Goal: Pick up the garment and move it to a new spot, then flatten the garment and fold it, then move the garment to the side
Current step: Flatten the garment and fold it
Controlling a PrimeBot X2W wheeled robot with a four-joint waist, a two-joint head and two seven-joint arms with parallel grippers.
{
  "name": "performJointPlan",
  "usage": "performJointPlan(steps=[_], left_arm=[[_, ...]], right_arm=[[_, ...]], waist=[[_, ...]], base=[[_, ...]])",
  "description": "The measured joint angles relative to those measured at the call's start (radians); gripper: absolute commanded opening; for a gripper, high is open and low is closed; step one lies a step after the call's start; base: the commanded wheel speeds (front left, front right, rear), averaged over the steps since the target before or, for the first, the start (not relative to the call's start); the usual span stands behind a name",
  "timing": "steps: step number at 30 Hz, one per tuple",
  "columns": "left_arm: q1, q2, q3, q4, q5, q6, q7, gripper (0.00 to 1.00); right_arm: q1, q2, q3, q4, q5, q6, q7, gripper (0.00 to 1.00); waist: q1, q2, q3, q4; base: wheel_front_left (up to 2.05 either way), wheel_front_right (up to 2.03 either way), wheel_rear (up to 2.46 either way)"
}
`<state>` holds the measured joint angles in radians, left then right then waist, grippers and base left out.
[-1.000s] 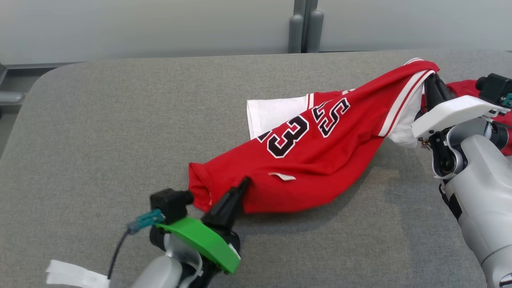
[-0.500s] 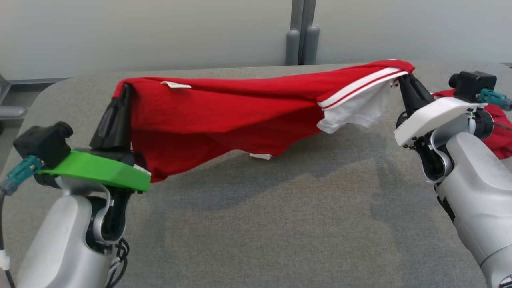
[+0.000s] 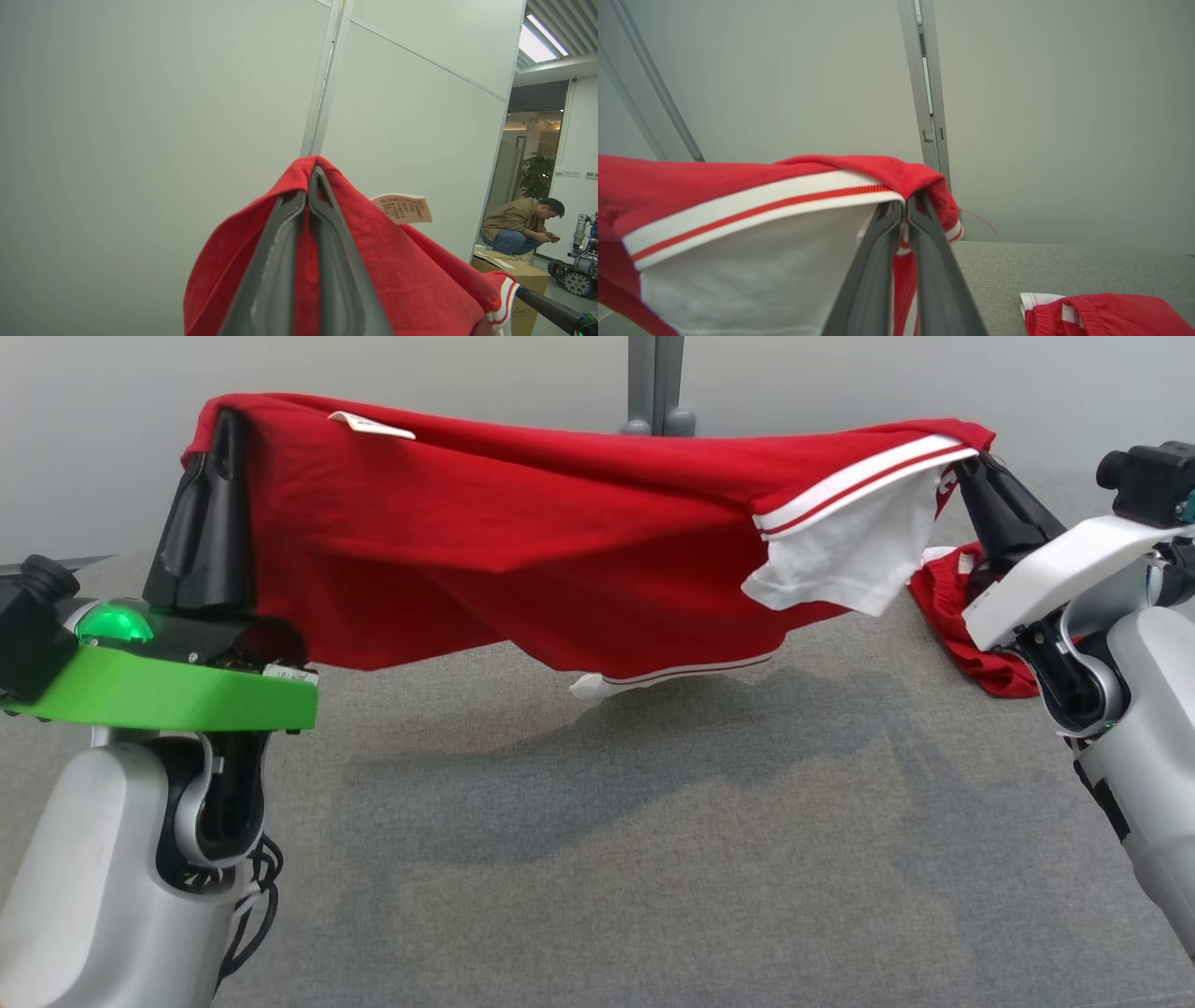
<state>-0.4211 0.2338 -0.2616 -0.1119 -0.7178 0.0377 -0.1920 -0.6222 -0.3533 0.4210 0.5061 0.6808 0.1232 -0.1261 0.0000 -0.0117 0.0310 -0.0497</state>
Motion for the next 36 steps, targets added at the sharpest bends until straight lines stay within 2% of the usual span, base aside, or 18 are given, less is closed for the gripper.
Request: performJointPlan(steps=[6, 11, 16, 19, 21, 23, 25, 31, 36], left_arm=[[0.055, -0.004, -0.038, 0.015, -0.017, 0.008, 0.038, 0.0], [0.144, -0.027, -0.08, 0.11, -0.043, 0.019, 0.083, 0.0], [0.154, -0.042, -0.092, 0.162, -0.047, 0.024, 0.089, 0.0], [0.148, -0.058, -0.098, 0.198, -0.052, 0.024, 0.089, 0.0], [0.134, -0.061, -0.104, 0.213, -0.05, 0.024, 0.086, 0.0], [0.116, -0.068, -0.11, 0.228, -0.05, 0.023, 0.083, 0.0], [0.109, -0.074, -0.114, 0.238, -0.05, 0.016, 0.075, 0.0], [0.117, -0.075, -0.097, 0.277, -0.048, 0.014, 0.04, 0.0], [0.154, -0.089, -0.096, 0.3, -0.049, 0.011, 0.012, 0.0]], right_arm=[[0.083, -0.028, 0.033, -0.058, 0.047, 0.0, 0.137, 0.0], [0.163, 0.032, 0.137, -0.029, 0.128, 0.0, 0.293, 0.0], [0.159, 0.102, 0.232, 0.032, 0.141, 0.0, 0.433, 0.0], [0.137, 0.111, 0.236, 0.083, 0.125, 0.0, 0.46, 0.0], [0.092, 0.121, 0.213, 0.095, 0.117, -0.012, 0.452, 0.0], [0.04, 0.139, 0.181, 0.097, 0.117, -0.025, 0.426, 0.44], [0.003, 0.15, 0.163, 0.097, 0.117, -0.032, 0.402, 1.0], [-0.009, 0.174, 0.173, 0.104, 0.109, -0.019, 0.364, 1.0], [0.009, 0.136, 0.155, 0.084, 0.11, -0.01, 0.3, 1.0]], waist=[[0.0, 0.0, -0.005, -0.007], [0.0, 0.0, 0.007, -0.008], [0.0, 0.0, 0.038, -0.004], [0.0, 0.0, 0.059, 0.006], [0.0, 0.0, 0.071, 0.017], [0.0, 0.0, 0.081, 0.032], [0.0, 0.0, 0.091, 0.048], [0.0, 0.0, 0.123, 0.075], [0.0, 0.0, 0.133, 0.06]], base=[[0.0, 0.0, 0.0], [0.0, 0.0, 0.0], [0.0, 0.0, 0.0], [0.0, 0.0, 0.0], [0.0, 0.0, 0.0], [0.0, 0.0, 0.0], [0.0, 0.0, 0.0], [0.0, 0.0, 0.0], [0.0, 0.0, 0.0]])
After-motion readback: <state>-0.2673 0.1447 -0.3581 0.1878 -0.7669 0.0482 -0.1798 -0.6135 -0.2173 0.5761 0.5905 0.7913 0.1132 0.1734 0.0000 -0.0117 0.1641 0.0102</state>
